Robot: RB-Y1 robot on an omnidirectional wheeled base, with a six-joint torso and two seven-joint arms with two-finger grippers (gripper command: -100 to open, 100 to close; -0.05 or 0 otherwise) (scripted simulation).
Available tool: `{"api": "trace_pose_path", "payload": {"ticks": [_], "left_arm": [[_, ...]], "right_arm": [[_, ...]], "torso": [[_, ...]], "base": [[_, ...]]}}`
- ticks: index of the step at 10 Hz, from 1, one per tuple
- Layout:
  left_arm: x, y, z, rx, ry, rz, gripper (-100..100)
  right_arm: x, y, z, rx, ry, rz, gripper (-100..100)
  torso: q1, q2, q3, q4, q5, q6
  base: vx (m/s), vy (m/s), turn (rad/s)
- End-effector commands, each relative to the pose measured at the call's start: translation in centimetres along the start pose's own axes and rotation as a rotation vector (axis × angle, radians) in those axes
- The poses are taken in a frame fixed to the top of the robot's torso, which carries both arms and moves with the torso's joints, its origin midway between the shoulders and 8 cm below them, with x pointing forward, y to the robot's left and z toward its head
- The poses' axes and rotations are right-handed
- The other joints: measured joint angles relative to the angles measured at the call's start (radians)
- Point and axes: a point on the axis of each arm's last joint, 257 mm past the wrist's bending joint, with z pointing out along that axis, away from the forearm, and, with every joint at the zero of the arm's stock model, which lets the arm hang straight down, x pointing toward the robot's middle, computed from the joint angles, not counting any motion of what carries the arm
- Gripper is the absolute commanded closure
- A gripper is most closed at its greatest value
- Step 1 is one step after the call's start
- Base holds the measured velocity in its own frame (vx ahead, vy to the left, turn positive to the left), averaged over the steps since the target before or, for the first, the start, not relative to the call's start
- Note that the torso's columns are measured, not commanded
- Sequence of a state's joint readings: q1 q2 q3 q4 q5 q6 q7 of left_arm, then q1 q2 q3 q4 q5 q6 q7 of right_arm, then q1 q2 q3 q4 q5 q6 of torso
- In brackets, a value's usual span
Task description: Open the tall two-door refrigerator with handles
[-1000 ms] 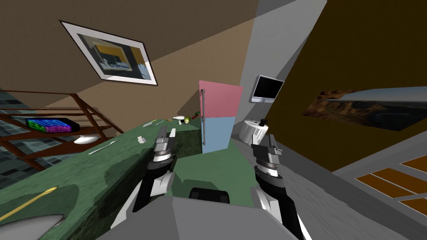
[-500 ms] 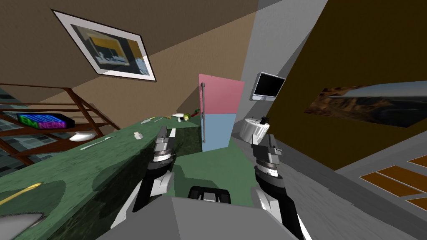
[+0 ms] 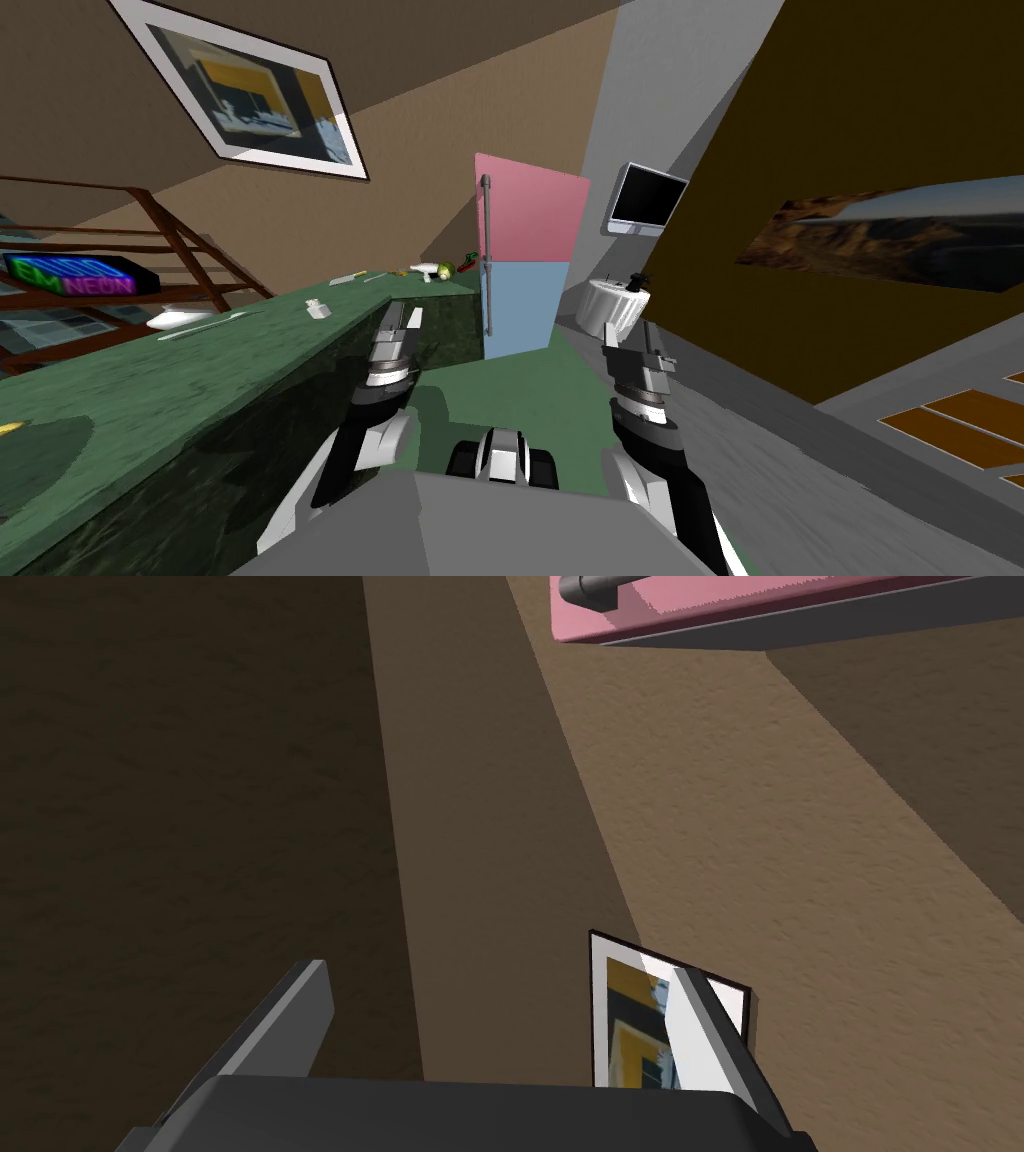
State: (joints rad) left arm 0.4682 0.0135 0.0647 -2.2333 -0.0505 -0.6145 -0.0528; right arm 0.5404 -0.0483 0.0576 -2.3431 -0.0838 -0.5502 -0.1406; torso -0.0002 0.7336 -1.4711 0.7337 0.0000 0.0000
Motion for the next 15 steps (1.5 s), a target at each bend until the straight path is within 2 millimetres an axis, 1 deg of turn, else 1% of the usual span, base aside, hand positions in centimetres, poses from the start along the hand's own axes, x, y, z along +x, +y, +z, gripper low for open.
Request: {"api": "trace_pose_path", "payload": {"ticks": [1, 6, 7, 8, 9, 10, 13, 14, 15], "left_arm": [[0.0, 0.9, 0.5, -0.022, 0.051, 0.029, -100], [-1.4, 3.2, 2.4, -0.094, 0.085, 0.081, -100], [-1.3, 3.4, 2.4, -0.102, 0.086, 0.081, -100], [-1.7, 3.9, 2.8, -0.121, 0.088, 0.091, -100], [-2.2, 4.1, 3.3, -0.128, 0.088, 0.1, -100], [-2.1, 4.5, 3.3, -0.142, 0.09, 0.1, -100], [-2.9, 5.5, 4.3, -0.182, 0.095, 0.118, -100], [-2.9, 5.6, 4.2, -0.185, 0.095, 0.118, -100], [-3.3, 6.0, 4.8, -0.202, 0.098, 0.127, -100]], "right_arm": [[0.0, 0.0, 0.0, 0.0, 0.0, 0.0, 0], [0.0, 0.0, 0.0, 0.0, 0.0, 0.0, 0], [0.0, 0.0, 0.0, 0.0, 0.0, 0.0, 0], [0.0, 0.0, 0.0, 0.0, 0.0, 0.0, 0], [0.0, 0.0, 0.0, 0.0, 0.0, 0.0, 0], [0.0, 0.0, 0.0, 0.0, 0.0, 0.0, 0], [0.0, 0.0, 0.0, 0.0, 0.0, 0.0, 0], [0.0, 0.0, 0.0, 0.0, 0.0, 0.0, 0], [0.0, 0.0, 0.0, 0.0, 0.0, 0.0, 0]], "torso": [[0.0, 0.002, -0.005, 0.003, 0.0, 0.0], [0.0, 0.004, -0.005, 0.004, 0.0, 0.0], [0.0, 0.004, -0.005, 0.004, 0.0, 0.0], [0.0, 0.006, -0.004, 0.005, 0.0, 0.0], [0.0, 0.006, -0.004, 0.005, 0.0, 0.0], [0.0, 0.005, -0.005, 0.005, 0.0, 0.0], [0.0, 0.005, -0.005, 0.004, 0.0, 0.0], [0.0, 0.004, -0.005, 0.004, 0.0, 0.0], [0.0, 0.004, -0.005, 0.004, 0.0, 0.0]], "base": [[0.046, -0.022, -0.009], [0.068, -0.022, -0.014], [0.058, -0.018, -0.005], [0.046, -0.023, -0.011], [0.057, -0.028, -0.018], [0.052, -0.021, -0.005], [0.052, -0.017, -0.011], [0.052, -0.02, -0.006], [0.055, -0.023, -0.013]]}}
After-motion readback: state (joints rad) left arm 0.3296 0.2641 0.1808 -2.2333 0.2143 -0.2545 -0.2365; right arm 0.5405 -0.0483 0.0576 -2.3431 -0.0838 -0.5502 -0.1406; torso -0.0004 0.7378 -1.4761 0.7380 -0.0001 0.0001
